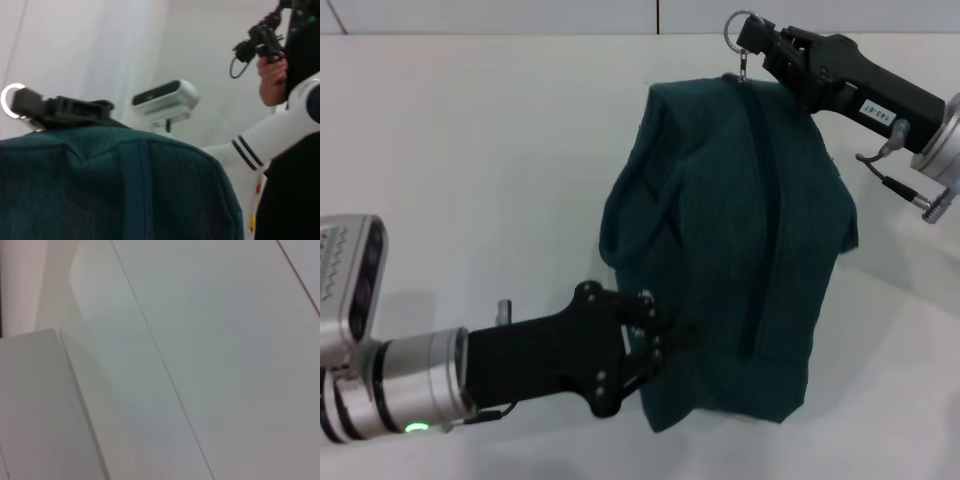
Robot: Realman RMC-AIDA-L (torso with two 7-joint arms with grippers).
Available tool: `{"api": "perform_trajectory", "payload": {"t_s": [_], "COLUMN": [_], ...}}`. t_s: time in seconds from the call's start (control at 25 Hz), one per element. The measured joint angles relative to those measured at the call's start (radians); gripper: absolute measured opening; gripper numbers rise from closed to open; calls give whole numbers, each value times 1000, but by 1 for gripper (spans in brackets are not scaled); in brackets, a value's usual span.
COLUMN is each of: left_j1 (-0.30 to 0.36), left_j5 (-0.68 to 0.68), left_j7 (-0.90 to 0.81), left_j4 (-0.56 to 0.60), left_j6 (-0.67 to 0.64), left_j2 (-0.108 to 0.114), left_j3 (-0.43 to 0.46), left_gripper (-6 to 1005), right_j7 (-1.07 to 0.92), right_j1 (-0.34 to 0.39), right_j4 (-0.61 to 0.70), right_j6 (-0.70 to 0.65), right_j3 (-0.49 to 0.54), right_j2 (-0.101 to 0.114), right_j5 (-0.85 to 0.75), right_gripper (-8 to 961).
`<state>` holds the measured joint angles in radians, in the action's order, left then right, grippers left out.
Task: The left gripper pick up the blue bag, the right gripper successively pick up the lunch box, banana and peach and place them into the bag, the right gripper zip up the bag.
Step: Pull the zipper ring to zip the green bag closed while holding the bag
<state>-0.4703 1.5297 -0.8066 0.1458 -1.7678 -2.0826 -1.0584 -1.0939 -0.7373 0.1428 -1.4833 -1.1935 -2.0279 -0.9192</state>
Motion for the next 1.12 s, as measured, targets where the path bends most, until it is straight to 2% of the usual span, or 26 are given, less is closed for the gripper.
{"api": "perform_trajectory", "payload": {"t_s": [0.4,0.52,0.76,0.88,1.12], "left_j1": [61,82,154,172,190], "left_j5": [25,-10,-99,-148,-258], "left_j7": [-9,-7,6,16,7], "left_j4": [44,44,41,42,38], "left_j6": [-26,7,144,169,175], "left_j2": [2,1,-4,-3,-3], "left_j3": [9,36,155,166,167], "left_gripper": [72,71,69,68,161], "right_j7": [0,7,29,29,26], "right_j1": [2,20,59,62,62], "right_j4": [-8,-6,1,-2,-10], "right_j6": [71,32,-69,-73,-66], "right_j3": [-1,2,1,1,-16], "right_j2": [0,0,0,0,0], "right_j5": [-4,12,69,69,65], "right_gripper": [9,9,9,9,9]}}
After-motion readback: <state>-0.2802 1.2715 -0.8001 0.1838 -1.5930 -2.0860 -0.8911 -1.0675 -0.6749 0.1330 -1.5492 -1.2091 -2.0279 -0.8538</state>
